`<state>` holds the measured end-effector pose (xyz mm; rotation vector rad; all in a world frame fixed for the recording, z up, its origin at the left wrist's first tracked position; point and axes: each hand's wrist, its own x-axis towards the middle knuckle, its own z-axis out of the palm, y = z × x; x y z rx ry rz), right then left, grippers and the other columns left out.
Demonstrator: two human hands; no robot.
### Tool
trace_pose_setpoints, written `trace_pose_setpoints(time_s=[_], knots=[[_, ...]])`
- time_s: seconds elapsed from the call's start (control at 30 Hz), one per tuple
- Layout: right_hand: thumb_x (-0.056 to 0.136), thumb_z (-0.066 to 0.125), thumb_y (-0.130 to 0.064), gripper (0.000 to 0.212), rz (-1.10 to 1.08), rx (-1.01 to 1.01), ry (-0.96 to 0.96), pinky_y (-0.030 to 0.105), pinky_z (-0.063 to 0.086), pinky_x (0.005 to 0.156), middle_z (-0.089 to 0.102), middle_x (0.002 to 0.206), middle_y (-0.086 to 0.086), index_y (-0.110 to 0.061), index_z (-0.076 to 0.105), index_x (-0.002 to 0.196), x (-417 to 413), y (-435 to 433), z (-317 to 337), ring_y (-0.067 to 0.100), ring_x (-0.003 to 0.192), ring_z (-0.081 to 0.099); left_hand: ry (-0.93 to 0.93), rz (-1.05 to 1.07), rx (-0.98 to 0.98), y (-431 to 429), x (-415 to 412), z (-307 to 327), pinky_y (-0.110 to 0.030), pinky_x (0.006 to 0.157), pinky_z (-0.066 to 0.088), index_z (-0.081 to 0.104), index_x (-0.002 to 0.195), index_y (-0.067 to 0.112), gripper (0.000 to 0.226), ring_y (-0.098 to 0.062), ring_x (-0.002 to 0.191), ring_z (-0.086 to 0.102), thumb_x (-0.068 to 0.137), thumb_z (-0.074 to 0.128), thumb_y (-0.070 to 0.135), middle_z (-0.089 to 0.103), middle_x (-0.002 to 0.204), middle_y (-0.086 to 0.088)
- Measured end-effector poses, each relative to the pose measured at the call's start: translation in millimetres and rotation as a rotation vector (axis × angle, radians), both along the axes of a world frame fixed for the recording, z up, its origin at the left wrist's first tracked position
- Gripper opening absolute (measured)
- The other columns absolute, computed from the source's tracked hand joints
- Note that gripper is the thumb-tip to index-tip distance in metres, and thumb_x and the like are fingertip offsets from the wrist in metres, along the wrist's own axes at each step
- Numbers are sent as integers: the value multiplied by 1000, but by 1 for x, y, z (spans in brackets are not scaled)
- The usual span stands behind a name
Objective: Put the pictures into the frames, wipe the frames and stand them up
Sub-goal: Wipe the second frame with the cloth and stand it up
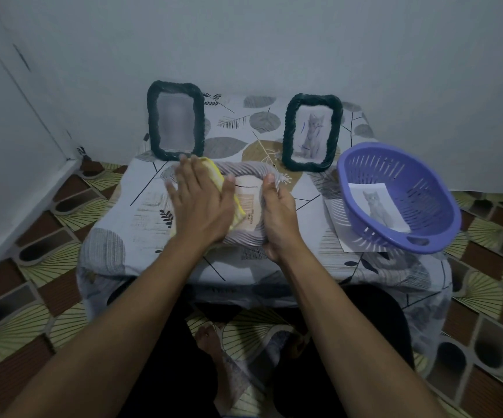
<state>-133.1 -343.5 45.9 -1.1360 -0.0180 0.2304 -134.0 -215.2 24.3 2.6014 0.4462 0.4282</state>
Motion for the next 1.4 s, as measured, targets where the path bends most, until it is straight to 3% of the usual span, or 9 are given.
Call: trace_pose_setpoints(time_s=[0.23,0.43,0.63,0.77,0.97,1.17,1.23,1.3,1.4], knots=[[106,42,-34,43,-110,-55,15,32,59,78,73,102,9,0,54,128,5,-12,-4,19,93,71,-96,-580,168,0,-27,-33,-48,124,-3,-7,157,11,69,-17,152,-19,98,12,42,-16,165,-6],[107,36,-31,34,-18,-20,-27,29,59,62,77,84,1,-5,55,119,0,-27,-4,16,79,74,-25,-237,90,39,-5,-34,-53,120,-15,-20,155,24,68,-24,150,-24,99,2,55,-21,165,2],[106,40,-35,40,-29,3,23,41,61,76,75,96,10,-1,54,124,-2,-15,-7,25,86,73,-44,9,-115,19,9,-3,-50,123,-2,9,157,4,75,-32,153,3,101,12,54,11,165,-16],[106,44,-35,41,-29,1,43,48,57,90,73,109,14,0,55,125,-2,-6,-10,27,101,71,-41,-255,53,-11,-4,-5,-45,122,-13,-14,155,3,83,-29,151,-20,95,2,59,-18,164,-17],[107,41,-31,39,-32,-40,3,34,60,79,75,98,9,0,58,122,4,-24,-13,20,89,72,-64,-650,316,-2,-22,-27,-49,123,-8,-21,154,23,65,-21,150,-25,101,-2,55,-25,164,-1],[106,41,-34,44,41,-99,6,47,58,84,70,111,23,3,59,120,11,-39,-4,35,99,69,-23,-390,241,22,-17,-36,-58,117,-14,-24,149,48,58,-23,149,-26,97,-2,63,-31,158,21],[105,43,-34,43,135,-110,29,48,58,86,70,113,24,2,61,119,14,-49,1,36,102,69,-81,-423,109,32,-16,-35,-51,122,-2,-8,157,37,62,-23,153,-11,101,10,56,-16,166,10],[102,46,-35,42,243,-144,62,47,57,88,70,113,22,0,63,118,17,-59,5,34,101,69,-131,-530,-77,40,-18,-32,-40,118,24,22,157,20,61,-24,147,27,103,22,50,28,160,-8],[98,51,-36,48,336,-187,117,48,54,92,66,122,26,1,59,127,20,-68,9,37,108,66,-66,-521,-177,39,-24,-21,-26,70,39,55,120,16,61,-19,89,62,95,28,64,66,97,-3]])
